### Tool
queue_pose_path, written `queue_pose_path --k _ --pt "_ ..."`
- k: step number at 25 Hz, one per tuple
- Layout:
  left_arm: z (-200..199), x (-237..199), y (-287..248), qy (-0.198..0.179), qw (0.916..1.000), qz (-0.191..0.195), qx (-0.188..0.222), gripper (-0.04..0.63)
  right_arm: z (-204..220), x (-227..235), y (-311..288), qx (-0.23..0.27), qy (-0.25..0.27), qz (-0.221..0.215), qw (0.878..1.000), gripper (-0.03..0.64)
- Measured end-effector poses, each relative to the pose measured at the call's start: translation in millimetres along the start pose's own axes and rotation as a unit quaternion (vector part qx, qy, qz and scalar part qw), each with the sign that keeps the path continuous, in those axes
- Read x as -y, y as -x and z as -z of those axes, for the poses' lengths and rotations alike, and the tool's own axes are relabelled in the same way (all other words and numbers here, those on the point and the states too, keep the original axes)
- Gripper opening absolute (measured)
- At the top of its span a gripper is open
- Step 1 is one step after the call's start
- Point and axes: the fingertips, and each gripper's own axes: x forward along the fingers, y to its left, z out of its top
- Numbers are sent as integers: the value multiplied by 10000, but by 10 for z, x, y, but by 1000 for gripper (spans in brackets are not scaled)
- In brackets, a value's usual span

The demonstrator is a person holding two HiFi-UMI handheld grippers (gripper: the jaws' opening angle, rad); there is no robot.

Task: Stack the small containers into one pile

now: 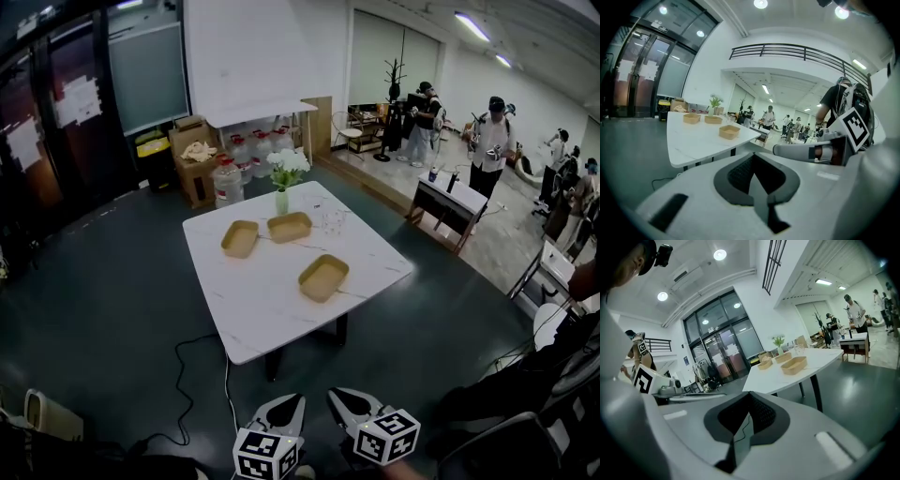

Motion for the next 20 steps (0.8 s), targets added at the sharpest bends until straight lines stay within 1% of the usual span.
queue_pose_path --k 5,7,11,14,20 --pt "-54 -124 -151 7 9999 -106 -71 -6 -141 148 -202 39 -19 -18 10000 2" --pt "-73 -172 -245 -8 9999 -151 -39 -6 -191 245 -288 25 -31 -39 10000 2" --pt "-153 -275 -445 79 9996 -270 -81 -6 -343 426 -454 -34 -5 -125 9999 2" --pt "-259 -330 -636 39 9994 -320 -131 -6 -519 565 -586 -72 78 -219 9997 2" --pt "-489 -323 -1108 153 9993 -326 -113 -5 -798 935 -796 -247 244 -363 9987 2"
